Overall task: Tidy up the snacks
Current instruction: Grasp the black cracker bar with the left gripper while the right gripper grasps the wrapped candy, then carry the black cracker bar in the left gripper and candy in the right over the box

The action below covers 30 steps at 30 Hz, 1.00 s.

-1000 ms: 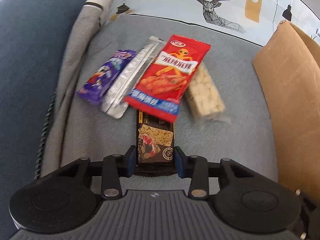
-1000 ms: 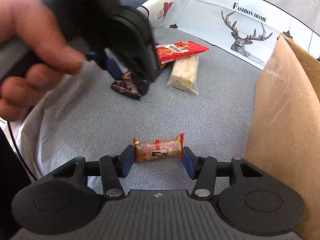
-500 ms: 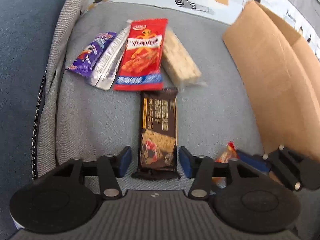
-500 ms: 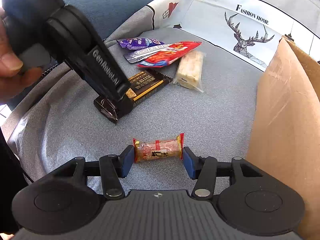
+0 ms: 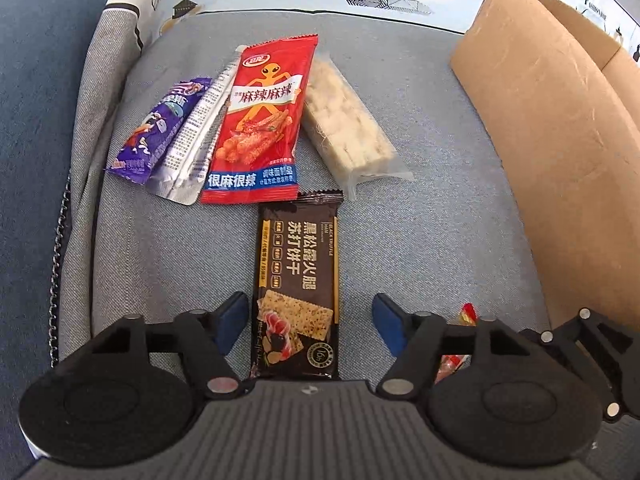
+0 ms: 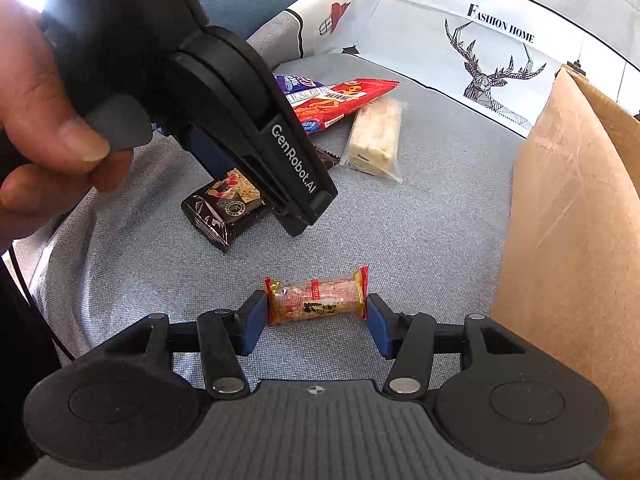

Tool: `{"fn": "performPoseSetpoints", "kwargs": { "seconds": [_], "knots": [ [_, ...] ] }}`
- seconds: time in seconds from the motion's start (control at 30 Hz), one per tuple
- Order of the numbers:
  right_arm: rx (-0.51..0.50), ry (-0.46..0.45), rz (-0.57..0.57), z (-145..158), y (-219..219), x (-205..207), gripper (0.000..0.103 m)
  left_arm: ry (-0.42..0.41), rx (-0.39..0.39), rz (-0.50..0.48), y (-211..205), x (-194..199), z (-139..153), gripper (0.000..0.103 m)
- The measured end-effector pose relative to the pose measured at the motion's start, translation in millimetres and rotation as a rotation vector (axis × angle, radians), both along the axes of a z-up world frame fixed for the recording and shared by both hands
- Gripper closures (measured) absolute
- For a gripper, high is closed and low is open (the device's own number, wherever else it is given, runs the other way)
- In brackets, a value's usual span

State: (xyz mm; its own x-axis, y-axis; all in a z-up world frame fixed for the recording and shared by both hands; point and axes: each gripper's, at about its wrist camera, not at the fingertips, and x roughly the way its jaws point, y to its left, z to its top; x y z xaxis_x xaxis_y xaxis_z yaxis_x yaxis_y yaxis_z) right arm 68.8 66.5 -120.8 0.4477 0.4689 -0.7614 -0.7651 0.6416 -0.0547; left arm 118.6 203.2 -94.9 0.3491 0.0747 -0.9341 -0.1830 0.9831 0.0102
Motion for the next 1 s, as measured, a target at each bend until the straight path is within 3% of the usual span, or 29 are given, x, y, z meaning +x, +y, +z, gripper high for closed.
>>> {"fn": "performPoseSetpoints", "kwargs": {
  "seconds": [0.03, 0.1, 0.6, 1.0],
  "knots": [
    [0.000, 0.001, 0.000, 0, 0, 0, 0.048, -0.006, 0.011, 0.002, 1, 0, 0, 0.049],
    [0.000, 0.000, 0.000, 0, 0, 0, 0.048, -0.020, 0.007, 0.020, 5, 1, 2, 0.060],
    [0.064, -0.069, -0.030, 15, -7, -6, 0.049, -0.219, -0.142, 0.002, 5, -7, 37, 0.062],
    [0.101, -0.107, -0.044, 28, -14, -13, 0.049, -0.315, -0.179, 0.000, 1, -13, 56, 0.062]
  ]
}}
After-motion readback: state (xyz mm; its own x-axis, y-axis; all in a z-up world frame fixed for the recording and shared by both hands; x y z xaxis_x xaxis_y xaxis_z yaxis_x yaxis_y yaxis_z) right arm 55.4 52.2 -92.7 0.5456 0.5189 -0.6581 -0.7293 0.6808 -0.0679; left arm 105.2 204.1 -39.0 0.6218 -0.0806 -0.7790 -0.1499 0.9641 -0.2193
